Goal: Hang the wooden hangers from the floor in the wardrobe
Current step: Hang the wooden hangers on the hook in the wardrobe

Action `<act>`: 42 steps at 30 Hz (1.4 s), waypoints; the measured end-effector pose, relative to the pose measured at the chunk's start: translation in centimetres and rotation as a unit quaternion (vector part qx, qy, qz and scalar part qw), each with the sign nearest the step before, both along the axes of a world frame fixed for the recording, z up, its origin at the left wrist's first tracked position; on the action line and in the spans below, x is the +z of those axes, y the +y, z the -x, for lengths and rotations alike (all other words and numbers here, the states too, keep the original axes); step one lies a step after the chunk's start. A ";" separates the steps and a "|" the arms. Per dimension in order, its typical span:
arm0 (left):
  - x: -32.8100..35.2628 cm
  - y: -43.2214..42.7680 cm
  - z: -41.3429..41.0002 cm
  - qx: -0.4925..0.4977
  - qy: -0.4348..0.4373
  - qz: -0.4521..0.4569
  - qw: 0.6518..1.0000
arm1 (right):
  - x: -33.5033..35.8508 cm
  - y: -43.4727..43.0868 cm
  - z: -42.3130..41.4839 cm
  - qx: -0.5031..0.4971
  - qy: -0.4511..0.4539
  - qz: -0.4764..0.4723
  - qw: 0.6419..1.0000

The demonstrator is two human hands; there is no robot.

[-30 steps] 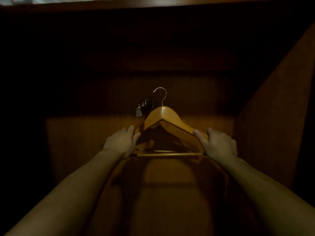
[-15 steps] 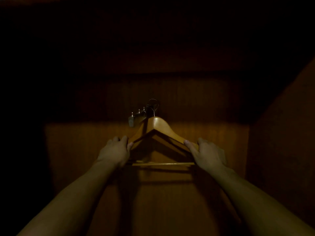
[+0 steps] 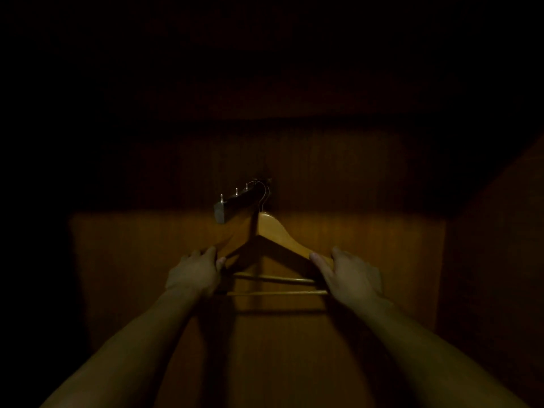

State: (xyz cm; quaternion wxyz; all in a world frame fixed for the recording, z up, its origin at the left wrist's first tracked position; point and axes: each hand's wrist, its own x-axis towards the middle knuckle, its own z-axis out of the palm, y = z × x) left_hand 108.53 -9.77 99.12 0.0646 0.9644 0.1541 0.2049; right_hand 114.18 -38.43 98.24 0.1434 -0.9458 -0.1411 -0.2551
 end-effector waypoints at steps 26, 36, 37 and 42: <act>1.8 -0.7 0.2 0.007 -0.001 0.033 0.999 | 1.0 1.5 1.1 0.012 -0.008 -0.013 1.000; 4.6 2.3 8.7 0.046 -0.008 0.033 0.998 | 4.6 8.6 7.8 0.098 -0.022 0.002 0.995; 4.8 2.8 10.2 0.055 -0.006 0.028 0.998 | 4.8 9.6 8.9 0.105 -0.018 0.003 0.994; 5.5 5.5 18.9 0.096 -0.009 -0.017 0.995 | 5.6 14.6 15.8 0.132 -0.011 0.019 0.991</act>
